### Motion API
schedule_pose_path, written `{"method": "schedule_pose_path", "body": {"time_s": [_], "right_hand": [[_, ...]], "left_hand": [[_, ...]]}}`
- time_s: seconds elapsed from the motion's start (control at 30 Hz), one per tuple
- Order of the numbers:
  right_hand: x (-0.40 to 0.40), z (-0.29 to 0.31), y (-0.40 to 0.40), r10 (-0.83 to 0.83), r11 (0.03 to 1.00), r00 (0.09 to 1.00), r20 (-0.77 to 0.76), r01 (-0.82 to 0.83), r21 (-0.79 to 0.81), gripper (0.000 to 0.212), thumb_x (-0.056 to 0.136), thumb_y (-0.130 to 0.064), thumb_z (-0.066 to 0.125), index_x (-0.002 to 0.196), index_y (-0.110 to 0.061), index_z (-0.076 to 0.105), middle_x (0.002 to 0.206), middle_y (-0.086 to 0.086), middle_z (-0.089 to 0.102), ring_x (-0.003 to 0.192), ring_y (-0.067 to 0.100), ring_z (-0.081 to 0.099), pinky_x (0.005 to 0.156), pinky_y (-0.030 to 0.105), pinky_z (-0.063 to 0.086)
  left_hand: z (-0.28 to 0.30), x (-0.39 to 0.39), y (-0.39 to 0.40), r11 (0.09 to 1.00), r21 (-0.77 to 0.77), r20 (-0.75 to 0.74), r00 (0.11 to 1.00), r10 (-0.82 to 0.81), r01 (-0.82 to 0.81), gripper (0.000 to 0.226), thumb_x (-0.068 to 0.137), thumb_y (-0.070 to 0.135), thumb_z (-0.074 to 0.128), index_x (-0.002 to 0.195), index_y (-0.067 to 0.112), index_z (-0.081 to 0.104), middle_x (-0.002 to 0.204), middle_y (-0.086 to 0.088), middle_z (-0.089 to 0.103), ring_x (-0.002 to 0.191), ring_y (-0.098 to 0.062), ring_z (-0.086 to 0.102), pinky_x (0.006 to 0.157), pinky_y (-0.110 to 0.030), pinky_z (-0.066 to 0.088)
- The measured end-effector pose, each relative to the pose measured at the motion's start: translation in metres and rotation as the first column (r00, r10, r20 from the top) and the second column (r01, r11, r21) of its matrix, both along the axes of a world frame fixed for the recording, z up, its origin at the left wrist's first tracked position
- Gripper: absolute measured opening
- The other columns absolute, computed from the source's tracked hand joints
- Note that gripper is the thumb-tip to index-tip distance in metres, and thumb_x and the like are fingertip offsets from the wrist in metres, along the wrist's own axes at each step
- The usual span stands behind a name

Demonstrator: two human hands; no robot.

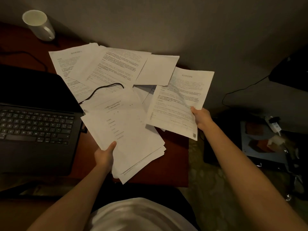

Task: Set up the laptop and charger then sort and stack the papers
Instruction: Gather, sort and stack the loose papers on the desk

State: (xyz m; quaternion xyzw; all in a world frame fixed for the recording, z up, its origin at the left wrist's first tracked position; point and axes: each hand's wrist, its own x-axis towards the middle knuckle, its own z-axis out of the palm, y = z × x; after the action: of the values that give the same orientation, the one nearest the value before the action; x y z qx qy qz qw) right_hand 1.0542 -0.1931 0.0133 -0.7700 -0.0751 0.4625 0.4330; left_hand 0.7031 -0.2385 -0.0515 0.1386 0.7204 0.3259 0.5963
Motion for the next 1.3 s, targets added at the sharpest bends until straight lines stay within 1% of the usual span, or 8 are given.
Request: {"method": "schedule_pose_path", "body": {"time_s": [0.23,0.53,0.73,0.9,1.03,1.1,1.2,1.3], "right_hand": [[-0.003,0.007,-0.029,0.235,0.971,0.968,-0.085,-0.237,-0.013,0.032,0.093,-0.011,0.058,0.125,-0.009,0.057,0.114,0.009,0.064,0.097,0.021,0.062,0.080,0.035,0.053],[-0.023,0.000,-0.059,0.411,0.899,0.870,-0.272,-0.436,-0.035,0.025,0.093,-0.010,0.055,0.117,-0.011,0.061,0.113,0.012,0.067,0.104,0.027,0.064,0.083,0.042,0.053],[-0.044,-0.012,-0.062,0.420,0.900,0.871,-0.254,-0.436,-0.005,0.029,0.090,-0.009,0.058,0.119,-0.006,0.060,0.115,0.011,0.066,0.101,0.024,0.064,0.084,0.038,0.053],[-0.045,-0.021,-0.063,0.297,0.955,0.955,-0.015,-0.297,0.002,0.032,0.089,-0.010,0.063,0.121,-0.008,0.060,0.122,0.009,0.062,0.105,0.024,0.062,0.092,0.043,0.051],[-0.031,-0.027,-0.067,0.128,0.990,0.991,0.045,-0.125,-0.071,0.040,0.086,-0.002,0.065,0.125,-0.002,0.057,0.125,0.011,0.059,0.108,0.027,0.059,0.091,0.041,0.049],[-0.027,-0.029,-0.068,0.143,0.973,0.988,-0.049,-0.150,-0.178,0.043,0.083,0.001,0.067,0.125,-0.002,0.057,0.129,0.012,0.057,0.114,0.031,0.057,0.093,0.045,0.049],[-0.033,-0.030,-0.074,0.175,0.895,0.958,-0.226,-0.250,-0.370,0.037,0.082,-0.003,0.070,0.116,-0.008,0.059,0.123,0.012,0.061,0.108,0.028,0.059,0.081,0.042,0.051],[-0.043,-0.036,-0.070,0.130,0.867,0.989,-0.066,-0.146,-0.477,0.029,0.081,-0.007,0.071,0.107,-0.008,0.058,0.113,0.012,0.063,0.094,0.025,0.059,0.067,0.038,0.054]], "left_hand": [[0.004,-0.004,-0.001,0.999,-0.017,0.014,0.999,-0.029,0.029,0.037,0.087,0.009,0.067,0.121,-0.001,0.058,0.124,-0.016,0.060,0.112,-0.035,0.058,0.088,-0.036,0.045],[0.005,-0.006,-0.006,0.999,-0.036,0.099,0.995,0.022,-0.018,0.022,0.085,0.019,0.071,0.102,0.010,0.060,0.104,-0.008,0.066,0.088,-0.026,0.062,0.084,-0.038,0.050],[0.012,-0.008,-0.002,0.997,-0.066,0.204,0.978,0.047,-0.034,0.026,0.096,0.046,0.049,0.092,0.022,0.060,0.093,-0.002,0.065,0.086,-0.022,0.061,0.084,-0.038,0.044],[0.010,-0.005,0.000,0.997,-0.063,0.197,0.979,0.053,-0.041,0.033,0.096,0.047,0.048,0.106,0.016,0.056,0.092,0.000,0.063,0.084,-0.019,0.059,0.086,-0.037,0.043],[0.008,-0.005,-0.001,0.997,-0.072,0.159,0.986,0.051,-0.040,0.036,0.094,0.043,0.053,0.114,0.012,0.058,0.099,-0.004,0.064,0.091,-0.023,0.060,0.082,-0.036,0.044],[0.009,-0.005,-0.002,0.998,-0.064,0.128,0.991,0.038,-0.030,0.033,0.092,0.036,0.060,0.113,0.011,0.059,0.103,-0.005,0.064,0.093,-0.025,0.060,0.080,-0.036,0.045],[0.007,-0.004,-0.004,0.999,-0.030,0.107,0.994,0.031,-0.028,0.035,0.086,0.014,0.070,0.117,0.004,0.059,0.116,-0.013,0.064,0.100,-0.030,0.061,0.084,-0.036,0.048],[0.007,-0.002,-0.004,0.999,-0.040,0.056,0.998,-0.006,0.008,0.040,0.085,0.004,0.069,0.122,-0.001,0.057,0.123,-0.017,0.060,0.110,-0.036,0.058,0.089,-0.038,0.047]]}}
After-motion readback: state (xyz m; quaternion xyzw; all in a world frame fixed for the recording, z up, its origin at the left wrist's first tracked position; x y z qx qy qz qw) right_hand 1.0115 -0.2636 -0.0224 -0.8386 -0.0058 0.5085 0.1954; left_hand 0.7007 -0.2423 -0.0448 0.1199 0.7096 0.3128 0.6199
